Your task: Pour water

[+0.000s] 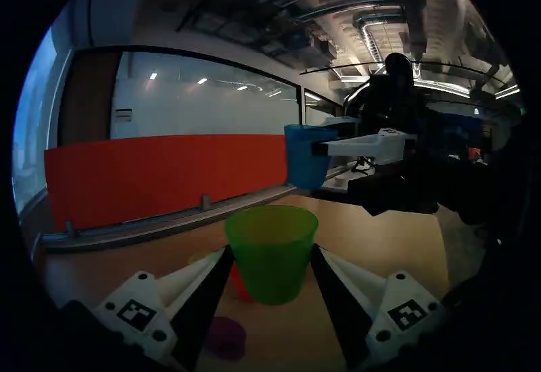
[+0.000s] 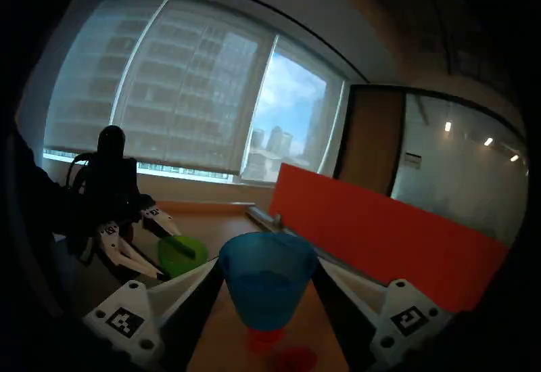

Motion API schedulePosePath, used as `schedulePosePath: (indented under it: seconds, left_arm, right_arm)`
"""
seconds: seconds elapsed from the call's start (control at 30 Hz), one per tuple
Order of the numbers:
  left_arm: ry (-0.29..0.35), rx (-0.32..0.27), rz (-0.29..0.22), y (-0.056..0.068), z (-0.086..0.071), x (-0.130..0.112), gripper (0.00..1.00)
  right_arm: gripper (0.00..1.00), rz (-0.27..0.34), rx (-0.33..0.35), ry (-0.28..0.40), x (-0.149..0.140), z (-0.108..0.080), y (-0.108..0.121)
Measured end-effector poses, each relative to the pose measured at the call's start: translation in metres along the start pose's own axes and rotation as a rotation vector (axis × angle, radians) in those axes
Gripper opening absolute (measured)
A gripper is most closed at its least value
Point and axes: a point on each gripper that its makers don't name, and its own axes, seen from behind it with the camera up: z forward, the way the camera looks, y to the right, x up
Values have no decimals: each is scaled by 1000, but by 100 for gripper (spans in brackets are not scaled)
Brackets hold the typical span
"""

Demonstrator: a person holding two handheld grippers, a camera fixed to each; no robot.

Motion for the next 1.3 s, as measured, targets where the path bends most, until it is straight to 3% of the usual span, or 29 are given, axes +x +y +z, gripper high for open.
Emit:
schedulePosePath:
  seconds: [1.3]
  left_arm:
    - [1,-43,31,18,9,9,82]
  right_arm:
    - [91,-460,-26,-9,47,16,-12]
